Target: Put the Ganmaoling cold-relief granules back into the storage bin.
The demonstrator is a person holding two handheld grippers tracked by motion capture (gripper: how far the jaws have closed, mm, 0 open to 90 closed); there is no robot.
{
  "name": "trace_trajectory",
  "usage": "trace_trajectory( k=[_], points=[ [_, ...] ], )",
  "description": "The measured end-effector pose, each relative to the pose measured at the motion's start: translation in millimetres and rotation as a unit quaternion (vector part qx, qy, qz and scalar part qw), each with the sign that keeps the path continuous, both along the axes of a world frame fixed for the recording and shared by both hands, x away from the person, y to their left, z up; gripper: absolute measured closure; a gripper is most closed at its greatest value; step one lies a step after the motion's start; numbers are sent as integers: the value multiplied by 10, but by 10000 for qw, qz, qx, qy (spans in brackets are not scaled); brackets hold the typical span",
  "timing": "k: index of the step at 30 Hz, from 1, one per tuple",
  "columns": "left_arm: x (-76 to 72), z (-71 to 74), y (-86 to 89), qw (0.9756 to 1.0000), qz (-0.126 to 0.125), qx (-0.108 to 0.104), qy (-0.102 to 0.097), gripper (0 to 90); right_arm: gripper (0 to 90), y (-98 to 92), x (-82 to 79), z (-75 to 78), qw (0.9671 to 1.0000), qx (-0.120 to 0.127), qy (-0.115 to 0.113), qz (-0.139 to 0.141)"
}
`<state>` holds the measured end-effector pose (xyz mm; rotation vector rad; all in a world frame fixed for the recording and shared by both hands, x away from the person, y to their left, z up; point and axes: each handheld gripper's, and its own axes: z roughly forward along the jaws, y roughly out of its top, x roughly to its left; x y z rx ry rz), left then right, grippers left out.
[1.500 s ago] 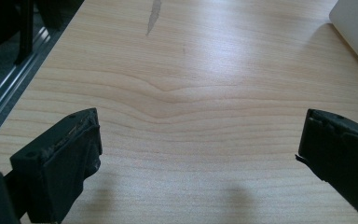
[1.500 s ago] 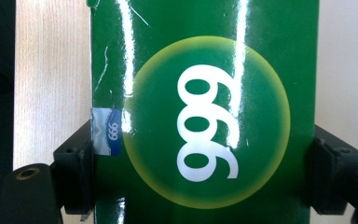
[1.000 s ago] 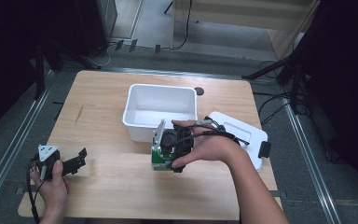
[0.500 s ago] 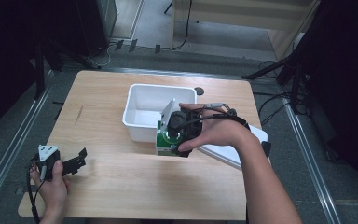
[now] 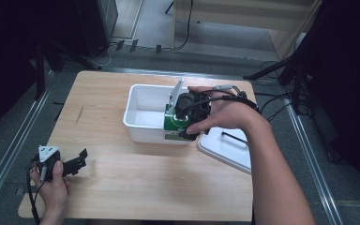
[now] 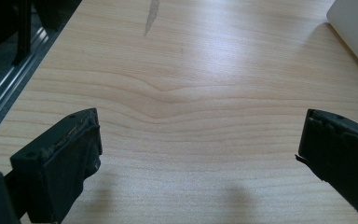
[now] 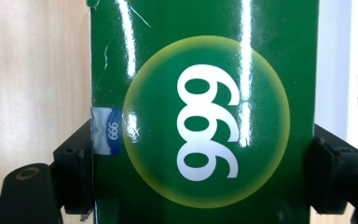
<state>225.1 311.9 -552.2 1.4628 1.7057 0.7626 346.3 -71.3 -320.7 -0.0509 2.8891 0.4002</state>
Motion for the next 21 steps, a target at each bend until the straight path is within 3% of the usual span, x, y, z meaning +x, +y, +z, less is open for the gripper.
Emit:
trace_trajectory(
  k=[8, 13, 15, 18, 21],
  points=[
    [0, 1, 3, 10000, -12, -22, 3, 0, 159, 9, 187, 76, 9998, 5, -201, -12],
    [1, -1, 4, 10000, -8, -43, -6, 0, 159, 23, 314, 87, 9998, 25, -177, -109],
    [0, -1, 6, 10000, -11, -45, -5, 0, 159, 22, 360, 84, 9997, 27, -170, -182],
    [0, 0, 8, 10000, -14, -55, 1, 0, 159, 20, 434, 55, 9991, 12, -398, -158],
    [-3, 2, 12, 10000, -35, -47, 19, 0, 159, 18, 509, -5, 9990, -17, -425, -123]
  ],
)
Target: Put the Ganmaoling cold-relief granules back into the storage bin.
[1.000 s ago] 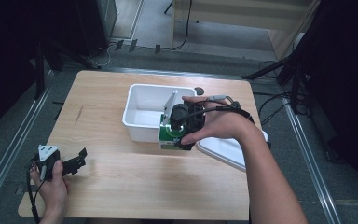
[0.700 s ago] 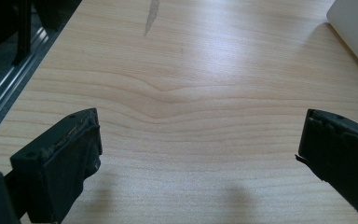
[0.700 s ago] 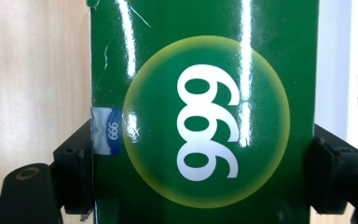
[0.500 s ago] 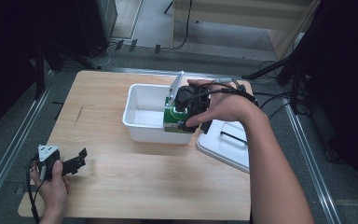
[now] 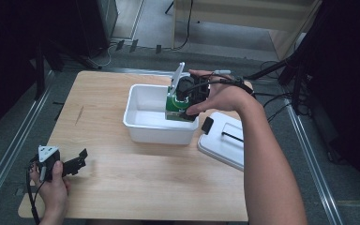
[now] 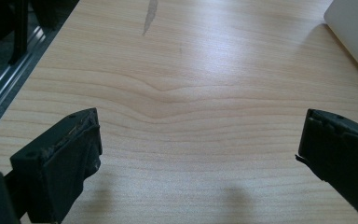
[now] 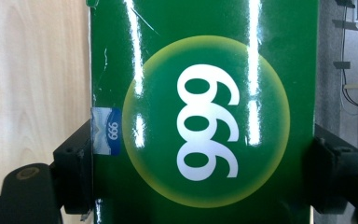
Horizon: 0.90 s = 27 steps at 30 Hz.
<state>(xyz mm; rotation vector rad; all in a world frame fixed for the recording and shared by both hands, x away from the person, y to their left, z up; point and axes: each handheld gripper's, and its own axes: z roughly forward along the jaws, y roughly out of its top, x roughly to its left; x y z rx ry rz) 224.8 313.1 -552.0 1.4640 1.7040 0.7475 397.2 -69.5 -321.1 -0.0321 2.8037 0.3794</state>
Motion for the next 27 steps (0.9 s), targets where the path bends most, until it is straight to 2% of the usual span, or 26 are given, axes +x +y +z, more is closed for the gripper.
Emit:
trace_trajectory(
  k=[1, 5, 14, 23, 27],
  points=[
    [0, 0, 1, 10000, -2, 1, 2, 0, 158, -2, 18, -32, 9999, -53, 12, -119],
    [1, -1, -1, 10000, 10, -13, -12, 0, 157, 6, 112, -116, 9999, -65, -31, -73],
    [2, -1, 0, 10000, -5, -19, -15, 0, 156, 38, 251, -325, 9997, -95, -37, -219],
    [4, -3, -3, 10000, -13, -3, -27, 0, 156, 9, 390, -509, 9998, 13, -102, -156],
    [3, -2, -4, 10000, -20, -2, -25, 0, 156, -9, 424, -633, 9999, -103, -44, -63]
  ],
)
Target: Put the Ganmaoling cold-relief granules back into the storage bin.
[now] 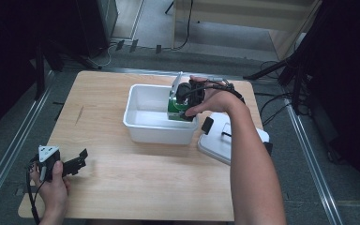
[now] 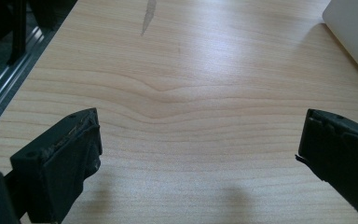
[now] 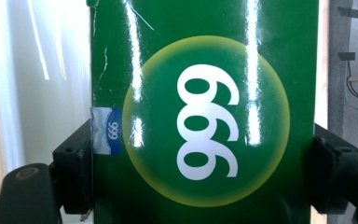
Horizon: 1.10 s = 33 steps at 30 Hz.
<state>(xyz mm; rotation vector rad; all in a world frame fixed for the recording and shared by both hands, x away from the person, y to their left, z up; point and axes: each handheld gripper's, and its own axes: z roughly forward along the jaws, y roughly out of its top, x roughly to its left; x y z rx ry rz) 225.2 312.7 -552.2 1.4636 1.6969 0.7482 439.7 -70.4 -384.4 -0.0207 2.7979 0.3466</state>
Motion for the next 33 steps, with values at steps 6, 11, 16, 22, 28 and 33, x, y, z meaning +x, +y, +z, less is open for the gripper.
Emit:
trace_trajectory(
  k=[6, 11, 16, 22, 28, 33],
  points=[
    [0, 0, -1, 10000, -17, 9, -1, 0, 155, -21, 34, -163, 9999, -45, 46, 114],
    [2, -2, -5, 10000, -1, -3, -17, 0, 156, -5, 57, -253, 9998, -88, 178, 92],
    [1, -2, -5, 10000, -9, -1, -17, 0, 155, 56, 64, -368, 9992, -277, 282, 94],
    [0, -2, -11, 10000, -23, 44, -17, 0, 153, 89, 102, -426, 9985, -382, 373, 79],
    [0, -2, -7, 10000, -21, 20, -14, 0, 151, 111, 125, -472, 9975, -495, 501, -45],
    [-2, -1, -5, 10000, -14, 12, -14, 0, 151, 126, 133, -504, 9963, -598, 606, -83]
  ],
)
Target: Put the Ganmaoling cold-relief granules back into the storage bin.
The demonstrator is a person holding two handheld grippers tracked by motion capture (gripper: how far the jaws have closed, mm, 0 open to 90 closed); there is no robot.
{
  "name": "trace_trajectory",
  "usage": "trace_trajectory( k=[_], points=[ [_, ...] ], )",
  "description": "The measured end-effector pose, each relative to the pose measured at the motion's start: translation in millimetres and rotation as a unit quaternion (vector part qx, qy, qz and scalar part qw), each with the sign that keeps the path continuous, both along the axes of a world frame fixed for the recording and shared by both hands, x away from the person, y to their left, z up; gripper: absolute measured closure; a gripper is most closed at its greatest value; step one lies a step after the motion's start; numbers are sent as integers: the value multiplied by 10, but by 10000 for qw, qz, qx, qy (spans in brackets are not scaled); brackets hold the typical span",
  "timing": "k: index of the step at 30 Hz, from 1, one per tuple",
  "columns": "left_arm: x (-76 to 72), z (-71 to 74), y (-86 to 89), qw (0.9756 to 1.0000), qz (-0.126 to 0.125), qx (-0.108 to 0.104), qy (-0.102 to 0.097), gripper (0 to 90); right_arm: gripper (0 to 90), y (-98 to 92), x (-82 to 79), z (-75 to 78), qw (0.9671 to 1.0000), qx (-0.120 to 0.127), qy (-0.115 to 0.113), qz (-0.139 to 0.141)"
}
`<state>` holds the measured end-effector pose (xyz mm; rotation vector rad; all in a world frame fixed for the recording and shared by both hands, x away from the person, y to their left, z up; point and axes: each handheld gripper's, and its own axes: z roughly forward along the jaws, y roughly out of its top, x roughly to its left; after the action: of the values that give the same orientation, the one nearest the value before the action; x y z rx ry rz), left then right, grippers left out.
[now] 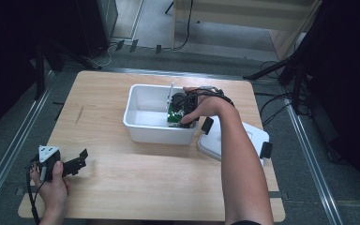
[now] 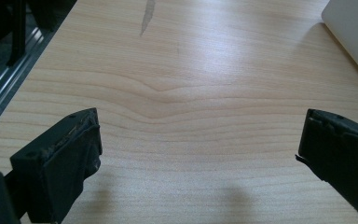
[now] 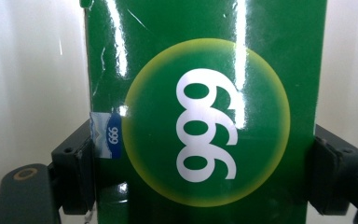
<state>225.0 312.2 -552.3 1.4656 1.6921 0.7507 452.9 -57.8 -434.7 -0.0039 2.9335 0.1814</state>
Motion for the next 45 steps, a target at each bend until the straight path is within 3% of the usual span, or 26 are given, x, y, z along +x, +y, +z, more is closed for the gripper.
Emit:
trace_trajectory(
  k=[14, 16, 20, 28, 30, 35, 45],
  points=[
    [-5, 1, -7, 10000, 37, 25, -47, 0, 134, -34, -4, -6, 9996, -109, 91, -255],
    [-4, 0, -6, 10000, 35, 13, -50, 0, 127, -46, -9, 10, 9997, -65, -57, -219],
    [-5, 1, -6, 10000, 33, 22, -44, 0, 109, -77, -27, 55, 9995, -1, -112, -309],
    [-4, 1, -9, 10000, 35, 30, -44, 0, 21, -161, -69, 228, 9971, 342, -147, -662],
    [-3, 0, -9, 10000, 39, 36, -47, 0, 3, -174, -88, 293, 9959, 449, -61, -787],
    [-5, 1, -12, 10000, 40, 60, -40, 0, 0, -227, -146, 473, 9933, 678, -85, -937],
    [-5, 2, -14, 9999, 35, 94, -37, 0, 0, -491, -283, 757, 9887, 855, -239, -1205]
  ],
)
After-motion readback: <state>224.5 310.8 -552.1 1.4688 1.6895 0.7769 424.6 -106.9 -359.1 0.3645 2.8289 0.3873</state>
